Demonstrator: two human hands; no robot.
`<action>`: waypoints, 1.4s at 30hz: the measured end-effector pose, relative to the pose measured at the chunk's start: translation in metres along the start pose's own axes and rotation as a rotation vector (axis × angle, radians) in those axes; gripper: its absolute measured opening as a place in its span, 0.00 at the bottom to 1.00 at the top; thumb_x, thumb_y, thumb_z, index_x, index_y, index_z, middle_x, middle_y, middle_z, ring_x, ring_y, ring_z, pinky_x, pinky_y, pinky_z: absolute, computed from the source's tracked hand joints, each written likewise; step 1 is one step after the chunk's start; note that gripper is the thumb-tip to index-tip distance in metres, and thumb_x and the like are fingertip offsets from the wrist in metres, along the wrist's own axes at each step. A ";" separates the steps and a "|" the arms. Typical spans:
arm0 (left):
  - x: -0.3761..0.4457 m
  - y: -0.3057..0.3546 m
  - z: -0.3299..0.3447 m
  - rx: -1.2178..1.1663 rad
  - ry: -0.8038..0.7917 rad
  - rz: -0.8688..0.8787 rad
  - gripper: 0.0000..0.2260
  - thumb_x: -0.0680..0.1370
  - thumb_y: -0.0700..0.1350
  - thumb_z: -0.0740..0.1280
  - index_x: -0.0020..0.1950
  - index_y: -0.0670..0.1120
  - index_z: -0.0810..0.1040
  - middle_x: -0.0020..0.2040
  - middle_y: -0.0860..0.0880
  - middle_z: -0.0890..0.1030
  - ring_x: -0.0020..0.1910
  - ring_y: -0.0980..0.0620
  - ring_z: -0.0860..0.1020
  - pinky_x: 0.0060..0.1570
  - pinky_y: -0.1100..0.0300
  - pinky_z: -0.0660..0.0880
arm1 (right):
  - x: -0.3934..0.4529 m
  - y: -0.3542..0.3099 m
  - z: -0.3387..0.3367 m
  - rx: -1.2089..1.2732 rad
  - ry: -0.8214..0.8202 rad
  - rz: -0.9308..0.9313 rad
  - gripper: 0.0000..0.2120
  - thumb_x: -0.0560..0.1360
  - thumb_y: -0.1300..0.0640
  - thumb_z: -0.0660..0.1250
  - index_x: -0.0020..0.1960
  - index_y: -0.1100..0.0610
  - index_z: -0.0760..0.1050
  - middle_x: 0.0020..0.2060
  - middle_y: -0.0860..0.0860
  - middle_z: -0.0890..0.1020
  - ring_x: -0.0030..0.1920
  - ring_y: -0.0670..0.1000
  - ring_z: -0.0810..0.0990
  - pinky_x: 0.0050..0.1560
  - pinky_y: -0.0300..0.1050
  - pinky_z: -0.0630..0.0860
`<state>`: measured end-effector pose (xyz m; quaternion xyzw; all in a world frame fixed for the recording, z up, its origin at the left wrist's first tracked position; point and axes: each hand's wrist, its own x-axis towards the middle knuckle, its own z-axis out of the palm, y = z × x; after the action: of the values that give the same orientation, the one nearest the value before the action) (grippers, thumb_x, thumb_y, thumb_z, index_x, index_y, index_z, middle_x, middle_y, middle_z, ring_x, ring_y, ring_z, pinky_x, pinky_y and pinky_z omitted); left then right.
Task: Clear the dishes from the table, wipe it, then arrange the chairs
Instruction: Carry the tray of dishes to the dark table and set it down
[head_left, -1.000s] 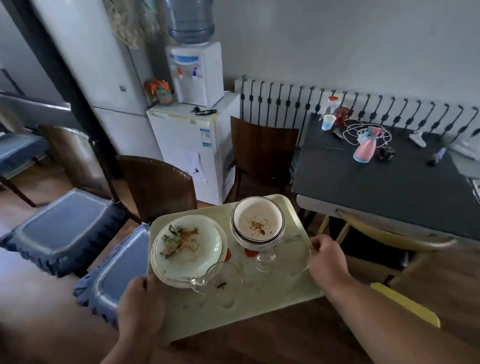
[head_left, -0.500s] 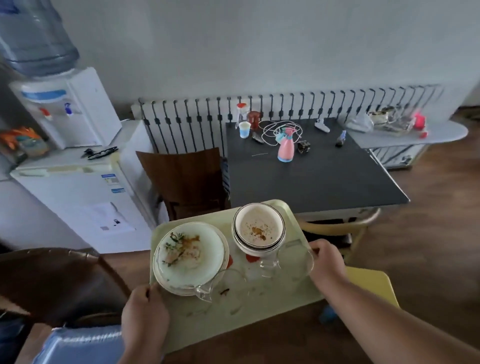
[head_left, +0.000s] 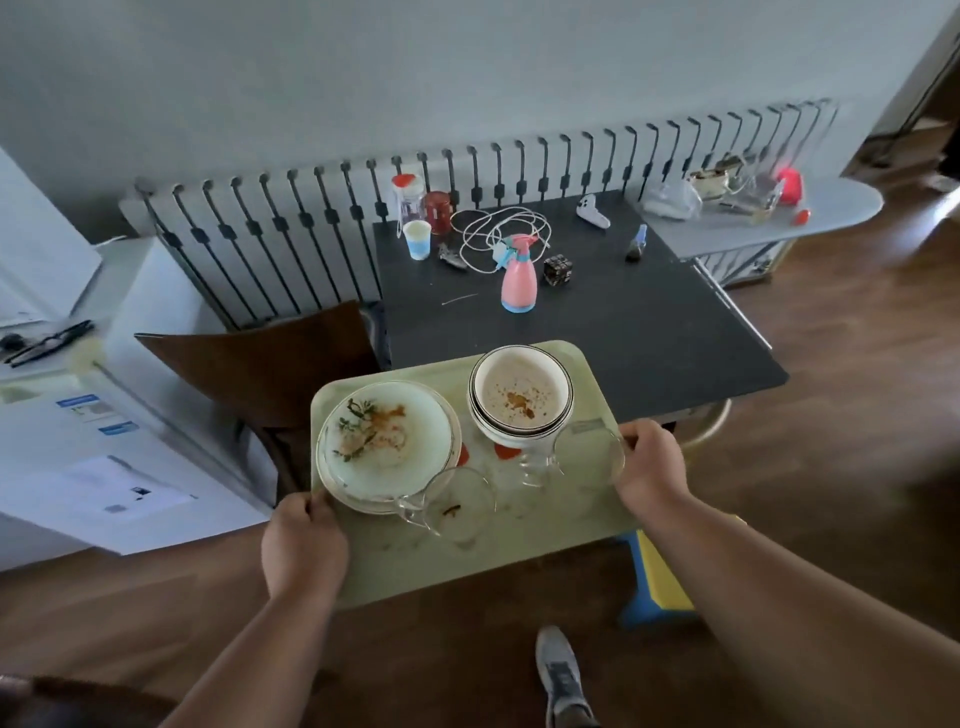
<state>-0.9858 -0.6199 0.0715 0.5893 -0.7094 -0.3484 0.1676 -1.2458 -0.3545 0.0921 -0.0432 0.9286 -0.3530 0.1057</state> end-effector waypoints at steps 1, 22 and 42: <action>0.009 0.009 0.013 -0.008 0.003 -0.006 0.15 0.88 0.49 0.59 0.47 0.43 0.77 0.43 0.44 0.78 0.44 0.40 0.76 0.40 0.49 0.68 | 0.018 0.000 0.003 0.003 -0.011 0.001 0.11 0.82 0.66 0.64 0.43 0.60 0.81 0.43 0.53 0.82 0.45 0.57 0.80 0.44 0.54 0.76; 0.138 0.084 0.198 0.125 0.020 -0.032 0.14 0.87 0.47 0.59 0.46 0.44 0.77 0.41 0.48 0.78 0.42 0.45 0.75 0.43 0.51 0.68 | 0.250 0.014 0.079 -0.056 -0.067 0.033 0.14 0.83 0.66 0.63 0.43 0.51 0.78 0.58 0.57 0.79 0.51 0.58 0.80 0.57 0.60 0.83; 0.193 0.059 0.248 0.201 0.068 0.026 0.13 0.86 0.44 0.63 0.53 0.40 0.86 0.55 0.41 0.80 0.46 0.48 0.73 0.48 0.53 0.69 | 0.299 0.031 0.144 -0.080 -0.129 0.097 0.17 0.76 0.70 0.60 0.33 0.53 0.71 0.51 0.58 0.78 0.41 0.52 0.70 0.41 0.49 0.70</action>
<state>-1.2369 -0.7267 -0.0947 0.6055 -0.7422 -0.2530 0.1362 -1.5041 -0.4705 -0.0830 -0.0249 0.9343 -0.3066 0.1803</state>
